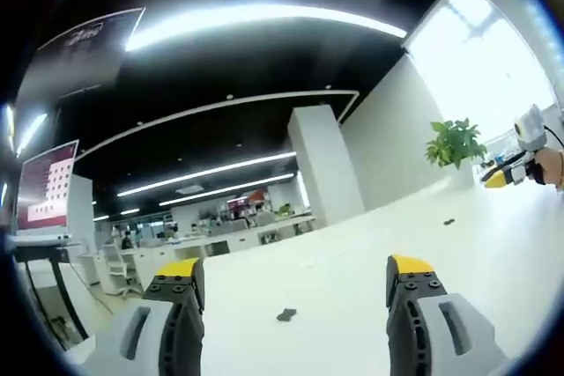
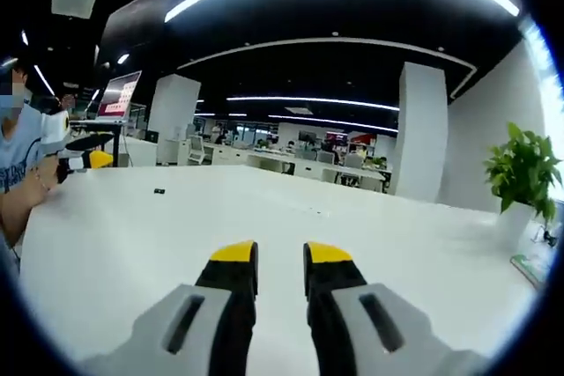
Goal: Snap the two parts of the plastic buckle together until the buckle closes and remains connected.
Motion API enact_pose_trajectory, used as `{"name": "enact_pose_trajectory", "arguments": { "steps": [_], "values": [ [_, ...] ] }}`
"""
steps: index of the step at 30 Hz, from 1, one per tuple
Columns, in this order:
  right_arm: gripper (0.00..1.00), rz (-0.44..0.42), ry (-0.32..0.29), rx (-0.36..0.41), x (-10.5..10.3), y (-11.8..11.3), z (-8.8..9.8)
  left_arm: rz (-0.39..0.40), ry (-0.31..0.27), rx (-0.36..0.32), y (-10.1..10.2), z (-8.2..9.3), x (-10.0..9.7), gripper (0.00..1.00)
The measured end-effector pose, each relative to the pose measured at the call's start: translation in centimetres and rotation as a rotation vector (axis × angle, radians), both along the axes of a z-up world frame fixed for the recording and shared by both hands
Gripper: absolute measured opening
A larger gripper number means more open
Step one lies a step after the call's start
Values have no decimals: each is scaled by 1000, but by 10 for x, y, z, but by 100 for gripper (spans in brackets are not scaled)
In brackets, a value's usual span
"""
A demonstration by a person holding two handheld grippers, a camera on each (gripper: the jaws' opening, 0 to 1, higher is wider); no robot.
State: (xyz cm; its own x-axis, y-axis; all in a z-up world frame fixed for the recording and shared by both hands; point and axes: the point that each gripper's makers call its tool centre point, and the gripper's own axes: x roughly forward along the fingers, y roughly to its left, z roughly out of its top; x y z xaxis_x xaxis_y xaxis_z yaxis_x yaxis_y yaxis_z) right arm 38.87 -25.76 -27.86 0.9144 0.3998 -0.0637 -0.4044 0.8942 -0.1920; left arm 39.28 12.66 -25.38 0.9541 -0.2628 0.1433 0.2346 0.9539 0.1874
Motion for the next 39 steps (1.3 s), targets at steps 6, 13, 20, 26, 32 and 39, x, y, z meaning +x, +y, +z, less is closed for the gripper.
{"name": "enact_pose_trajectory", "arguments": {
  "steps": [6,13,20,26,32,39],
  "values": [
    [21,17,28,-14,-1,5,-6,-3,4,-4,1,-1,0,87],
    [13,-14,48,-95,0,0,-16,1,3,-1,3,-1,1,86],
    [7,21,45,-93,-1,6,-15,-4,12,12,0,-3,3,86],
    [1,101,-11,-38,-5,22,-2,-3,19,28,-2,-6,4,86],
    [1,117,-22,-42,-7,27,-1,-1,23,24,-1,-6,5,86],
    [1,87,-2,-64,-5,19,-6,1,29,15,0,-7,6,86]
  ]
}}
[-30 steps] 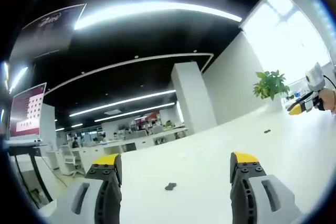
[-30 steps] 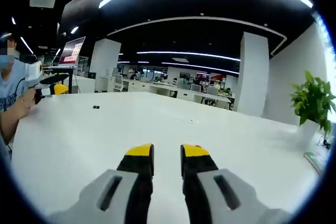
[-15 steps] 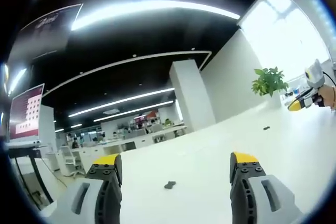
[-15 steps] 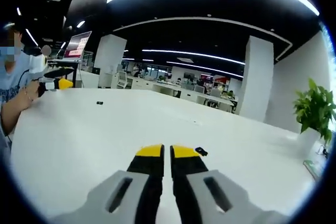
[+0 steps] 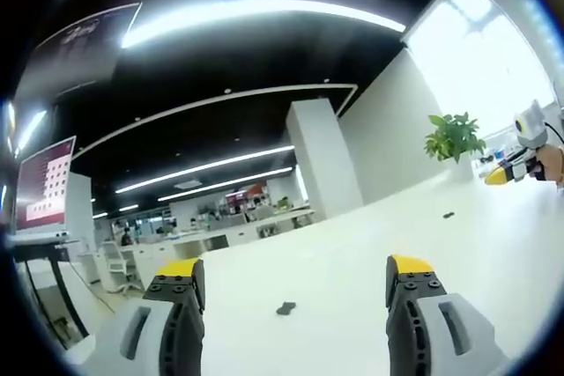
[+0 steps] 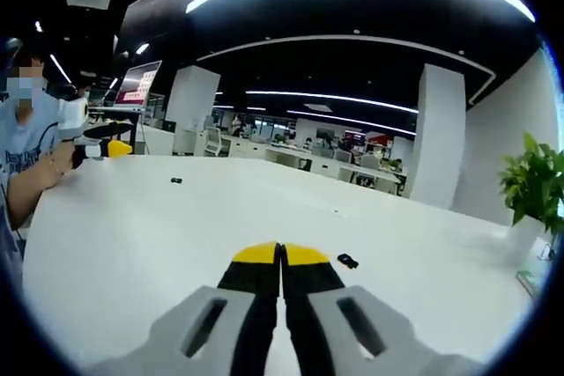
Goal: Snap the two parts of the plastic buckle together until the buckle closes and remains connected.
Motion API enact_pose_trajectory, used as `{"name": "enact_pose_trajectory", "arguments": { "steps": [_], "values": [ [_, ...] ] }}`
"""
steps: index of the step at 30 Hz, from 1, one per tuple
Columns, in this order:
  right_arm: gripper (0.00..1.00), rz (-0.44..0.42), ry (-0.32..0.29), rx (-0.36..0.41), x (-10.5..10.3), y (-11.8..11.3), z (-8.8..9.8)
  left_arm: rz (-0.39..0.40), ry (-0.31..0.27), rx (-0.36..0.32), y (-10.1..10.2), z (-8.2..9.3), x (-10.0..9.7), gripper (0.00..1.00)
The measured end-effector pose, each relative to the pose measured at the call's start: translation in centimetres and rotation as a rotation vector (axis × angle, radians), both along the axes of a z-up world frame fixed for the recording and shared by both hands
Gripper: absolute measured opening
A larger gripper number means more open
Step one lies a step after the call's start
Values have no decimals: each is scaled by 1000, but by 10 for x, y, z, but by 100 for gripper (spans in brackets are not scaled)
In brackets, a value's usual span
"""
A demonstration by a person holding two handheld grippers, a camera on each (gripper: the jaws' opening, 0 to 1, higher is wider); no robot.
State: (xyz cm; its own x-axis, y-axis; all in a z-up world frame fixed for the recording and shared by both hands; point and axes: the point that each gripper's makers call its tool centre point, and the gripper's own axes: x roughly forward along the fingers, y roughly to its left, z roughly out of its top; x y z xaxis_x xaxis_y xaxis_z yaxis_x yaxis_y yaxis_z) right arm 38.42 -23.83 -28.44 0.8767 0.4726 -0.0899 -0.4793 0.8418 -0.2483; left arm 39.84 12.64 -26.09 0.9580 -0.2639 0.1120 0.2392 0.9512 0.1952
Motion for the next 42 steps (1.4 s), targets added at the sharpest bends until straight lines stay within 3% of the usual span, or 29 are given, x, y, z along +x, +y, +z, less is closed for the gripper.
{"name": "enact_pose_trajectory", "arguments": {
  "steps": [5,7,9,13,20,24,27,31,34,39,42],
  "values": [
    [1,16,-28,1,-2,2,6,3,2,7,0,0,1,86],
    [1,16,-92,25,-3,1,19,3,0,3,0,1,0,86],
    [1,14,-103,44,-6,-1,23,4,-2,-4,1,1,0,86],
    [5,-50,-61,21,0,-12,15,5,0,-10,1,2,0,86],
    [18,-37,-28,38,-1,-11,12,-8,19,-28,1,1,-2,86],
    [24,-5,-85,38,-9,-6,26,-42,5,-34,-5,5,-7,85],
    [26,-29,-105,16,-9,-10,29,-56,-1,-42,-7,7,-9,85],
    [30,-41,-95,-12,-10,-11,27,-33,56,-41,-1,-2,-5,84],
    [30,-16,-127,-9,-15,-6,34,-12,56,-42,4,-3,-4,82],
    [29,-15,-154,-28,-20,-4,40,-28,78,-139,11,-2,-4,81],
    [28,-16,-157,-36,-22,-5,41,2,54,-125,15,1,-4,80]
  ]
}}
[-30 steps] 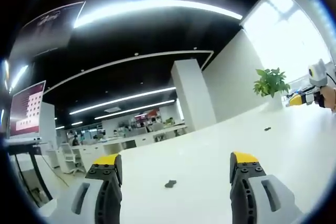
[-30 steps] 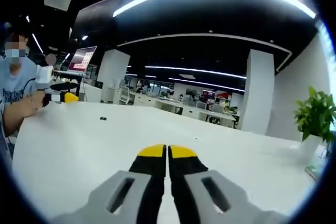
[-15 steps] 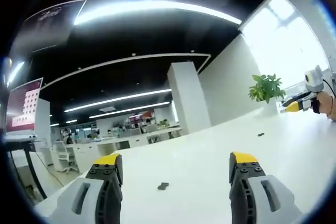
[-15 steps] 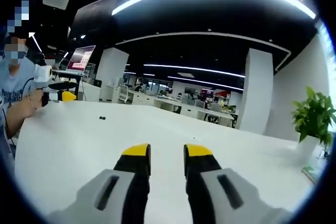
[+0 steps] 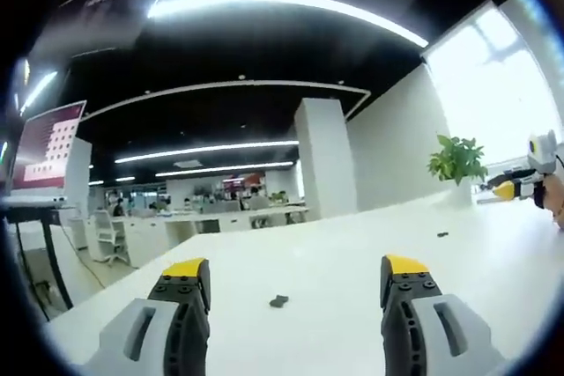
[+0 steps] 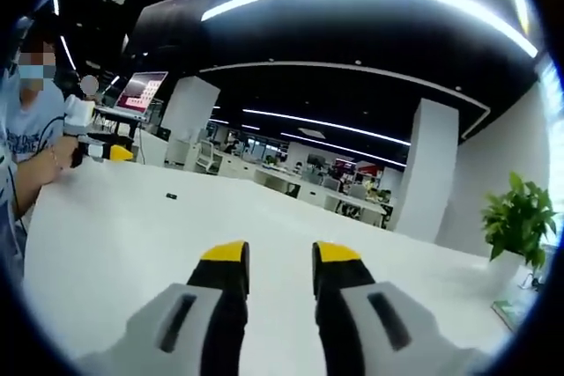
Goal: Snap the two parts of the plastic buckle together until the buckle closes and remains connected.
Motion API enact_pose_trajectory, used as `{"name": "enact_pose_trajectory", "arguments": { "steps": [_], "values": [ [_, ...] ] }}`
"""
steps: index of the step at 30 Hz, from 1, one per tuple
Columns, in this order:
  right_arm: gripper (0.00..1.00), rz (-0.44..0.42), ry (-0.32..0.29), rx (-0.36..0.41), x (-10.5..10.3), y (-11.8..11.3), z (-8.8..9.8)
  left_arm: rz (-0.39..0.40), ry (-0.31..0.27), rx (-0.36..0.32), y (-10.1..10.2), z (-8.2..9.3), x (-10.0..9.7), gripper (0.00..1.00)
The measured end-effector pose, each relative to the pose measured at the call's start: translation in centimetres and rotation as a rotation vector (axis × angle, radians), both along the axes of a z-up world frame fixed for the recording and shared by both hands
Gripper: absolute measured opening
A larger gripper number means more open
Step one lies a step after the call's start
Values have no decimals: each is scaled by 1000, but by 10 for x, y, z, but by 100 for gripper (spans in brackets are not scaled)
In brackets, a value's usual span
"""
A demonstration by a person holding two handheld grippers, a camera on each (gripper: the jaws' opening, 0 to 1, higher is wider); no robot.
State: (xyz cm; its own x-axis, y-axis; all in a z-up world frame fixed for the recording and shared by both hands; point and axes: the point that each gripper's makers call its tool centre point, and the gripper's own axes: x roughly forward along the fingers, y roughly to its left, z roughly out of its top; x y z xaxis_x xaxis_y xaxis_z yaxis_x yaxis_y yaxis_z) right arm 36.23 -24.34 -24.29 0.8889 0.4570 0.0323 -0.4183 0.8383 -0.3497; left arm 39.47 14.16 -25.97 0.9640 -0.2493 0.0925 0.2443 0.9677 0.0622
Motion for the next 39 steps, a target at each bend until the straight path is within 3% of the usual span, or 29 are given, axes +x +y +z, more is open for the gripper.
{"name": "enact_pose_trajectory", "arguments": {
  "steps": [4,9,22,31,37,39],
  "values": [
    [27,39,13,-13,-4,10,-3,16,-4,53,-4,-2,-1,79],
    [27,33,42,-52,-2,11,-12,-5,1,71,-8,-3,-3,79],
    [26,-110,53,-56,13,-20,-16,-89,48,26,-14,-4,-11,77],
    [25,-137,26,-14,13,-30,-8,-107,2,-38,-12,27,-16,74],
    [22,-161,61,-16,15,-39,-14,-115,6,-62,-12,34,-18,72],
    [21,-150,72,16,14,-39,-15,-108,10,-52,-11,34,-19,72]
  ]
}}
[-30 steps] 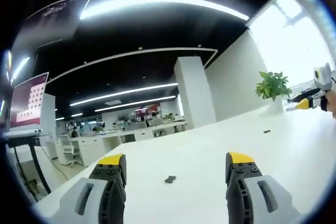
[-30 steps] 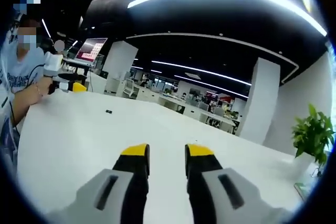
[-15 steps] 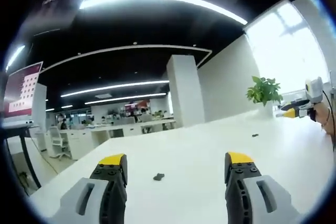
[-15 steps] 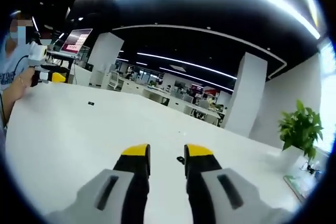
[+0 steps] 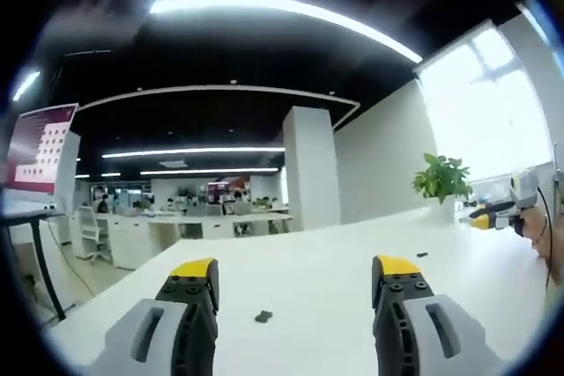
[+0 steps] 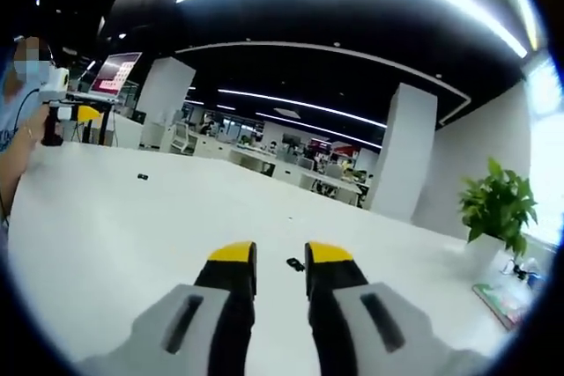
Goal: Snap the two parts of the plastic buckle together until the buckle closes and remains connected.
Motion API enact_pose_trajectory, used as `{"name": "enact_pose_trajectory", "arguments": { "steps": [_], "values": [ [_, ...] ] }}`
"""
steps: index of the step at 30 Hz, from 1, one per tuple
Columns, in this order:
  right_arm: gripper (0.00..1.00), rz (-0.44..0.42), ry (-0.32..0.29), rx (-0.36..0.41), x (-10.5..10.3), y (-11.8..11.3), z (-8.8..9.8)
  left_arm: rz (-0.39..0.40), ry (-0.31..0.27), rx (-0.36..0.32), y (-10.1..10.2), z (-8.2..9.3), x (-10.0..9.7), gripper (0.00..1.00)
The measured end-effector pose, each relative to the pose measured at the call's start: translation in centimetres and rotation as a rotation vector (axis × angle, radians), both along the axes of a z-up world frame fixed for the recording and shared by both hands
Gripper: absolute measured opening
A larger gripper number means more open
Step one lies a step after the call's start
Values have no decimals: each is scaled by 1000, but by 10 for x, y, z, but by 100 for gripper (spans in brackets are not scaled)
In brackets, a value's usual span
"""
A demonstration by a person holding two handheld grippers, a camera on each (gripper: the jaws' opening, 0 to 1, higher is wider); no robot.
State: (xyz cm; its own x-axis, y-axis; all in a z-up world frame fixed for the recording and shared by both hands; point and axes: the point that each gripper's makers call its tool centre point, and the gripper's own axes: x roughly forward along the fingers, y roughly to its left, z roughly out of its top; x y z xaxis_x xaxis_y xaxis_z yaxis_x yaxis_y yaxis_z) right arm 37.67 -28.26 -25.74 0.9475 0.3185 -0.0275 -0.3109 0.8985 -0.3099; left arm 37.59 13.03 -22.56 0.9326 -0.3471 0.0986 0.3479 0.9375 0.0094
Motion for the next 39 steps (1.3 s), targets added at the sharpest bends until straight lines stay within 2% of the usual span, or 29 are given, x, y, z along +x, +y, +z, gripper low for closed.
{"name": "enact_pose_trajectory", "arguments": {
  "steps": [3,5,7,11,15,19,22,32,36,39],
  "values": [
    [21,33,6,52,-1,4,0,-9,11,47,-2,-3,-2,72],
    [21,36,8,55,-2,5,0,4,17,91,-1,-4,-2,72],
    [21,31,11,45,-2,5,-1,5,13,100,-1,-3,-3,72],
    [21,35,21,46,-1,6,-3,-32,34,80,-3,-1,0,72],
    [21,40,34,47,-1,8,-6,-35,51,72,-1,1,7,71],
    [21,34,28,43,-2,7,-5,-46,77,70,0,3,12,63],
    [21,34,28,41,-2,8,-5,-42,78,83,1,8,16,65],
    [21,47,34,38,-2,12,-6,-53,149,201,1,11,40,65],
    [21,49,46,39,-1,12,-9,-72,177,220,-3,12,49,65],
    [21,51,49,34,-1,13,-9,-53,222,304,-1,8,61,65]
  ]
}}
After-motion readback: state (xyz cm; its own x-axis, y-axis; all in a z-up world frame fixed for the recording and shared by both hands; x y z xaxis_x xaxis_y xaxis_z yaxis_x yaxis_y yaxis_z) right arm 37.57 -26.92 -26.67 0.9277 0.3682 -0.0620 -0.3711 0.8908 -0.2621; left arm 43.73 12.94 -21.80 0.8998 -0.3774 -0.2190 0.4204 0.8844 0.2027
